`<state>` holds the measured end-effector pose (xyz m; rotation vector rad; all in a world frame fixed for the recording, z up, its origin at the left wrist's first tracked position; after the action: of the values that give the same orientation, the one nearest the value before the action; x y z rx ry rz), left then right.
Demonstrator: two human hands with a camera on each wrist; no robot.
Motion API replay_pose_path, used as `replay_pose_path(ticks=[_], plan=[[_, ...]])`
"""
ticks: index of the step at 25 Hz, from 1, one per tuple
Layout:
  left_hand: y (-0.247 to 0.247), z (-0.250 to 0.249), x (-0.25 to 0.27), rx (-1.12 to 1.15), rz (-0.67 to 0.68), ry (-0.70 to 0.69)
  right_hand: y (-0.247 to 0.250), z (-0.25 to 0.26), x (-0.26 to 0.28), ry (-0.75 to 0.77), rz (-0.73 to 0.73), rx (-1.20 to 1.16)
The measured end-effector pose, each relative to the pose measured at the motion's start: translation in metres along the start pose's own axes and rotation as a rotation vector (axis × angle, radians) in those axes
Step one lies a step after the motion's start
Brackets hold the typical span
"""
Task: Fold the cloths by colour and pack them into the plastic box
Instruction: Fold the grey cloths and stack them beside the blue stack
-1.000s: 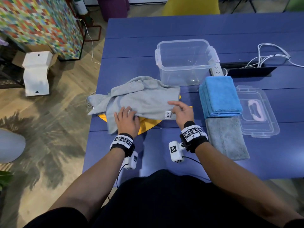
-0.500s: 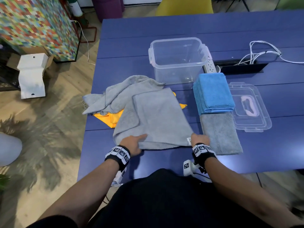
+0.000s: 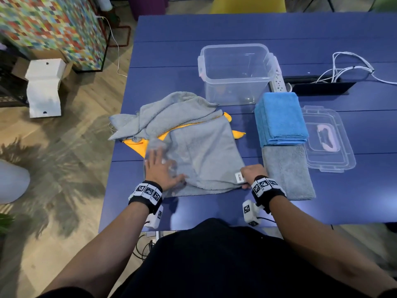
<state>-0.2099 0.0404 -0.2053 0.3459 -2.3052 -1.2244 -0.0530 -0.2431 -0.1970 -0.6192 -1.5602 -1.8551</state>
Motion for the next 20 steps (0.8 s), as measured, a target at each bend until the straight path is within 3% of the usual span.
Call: replay_pose_path(ticks=[2, 3, 4, 6, 8, 10, 12, 14, 16, 18, 20], plan=[[0.006, 0.006, 0.005, 0.058, -0.168, 0.211, -0.019, -0.006, 0.000, -0.038, 0.116, -0.065], [0.007, 0.006, 0.009, 0.095, -0.225, 0.200, -0.024, -0.007, 0.002, -0.018, 0.120, -0.080], [0.004, 0.004, 0.013, 0.116, -0.226, 0.081, -0.026, -0.008, 0.005, 0.004, 0.130, -0.113], [-0.010, 0.000, 0.024, 0.092, -0.026, -0.181, -0.024, -0.008, 0.004, -0.007, 0.055, -0.418], [-0.022, 0.005, 0.033, 0.013, 0.180, -0.176, -0.020, -0.006, -0.001, 0.015, 0.020, -0.774], [-0.023, 0.016, 0.035, -0.031, 0.144, -0.095, -0.019, -0.003, -0.006, 0.072, 0.026, -0.976], [-0.017, 0.025, 0.035, 0.138, 0.087, 0.030, -0.022, 0.000, -0.008, 0.111, -0.036, -0.868], [-0.010, 0.034, 0.036, 0.312, 0.095, 0.163, -0.023, 0.000, -0.007, 0.075, -0.220, -0.516], [-0.005, 0.040, 0.038, 0.324, 0.145, 0.216, -0.019, 0.000, 0.000, 0.031, -0.366, -0.221], [-0.005, 0.041, 0.045, 0.276, 0.267, 0.227, -0.018, -0.003, 0.002, -0.055, -0.311, -0.044], [-0.008, 0.041, 0.054, 0.149, 0.428, 0.199, -0.024, -0.010, 0.006, -0.110, -0.037, 0.214]])
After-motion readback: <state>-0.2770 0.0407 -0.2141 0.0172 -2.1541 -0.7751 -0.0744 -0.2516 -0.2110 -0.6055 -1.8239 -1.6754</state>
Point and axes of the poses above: each hand's wrist, its own x-axis away from the middle knuckle, its own y-axis out of the back of the hand, z = x × y, the point moved 3 cm from there along -x, towards the middle knuckle, and after that the axes turned 13 degrees about x, right-handed, at the moved point
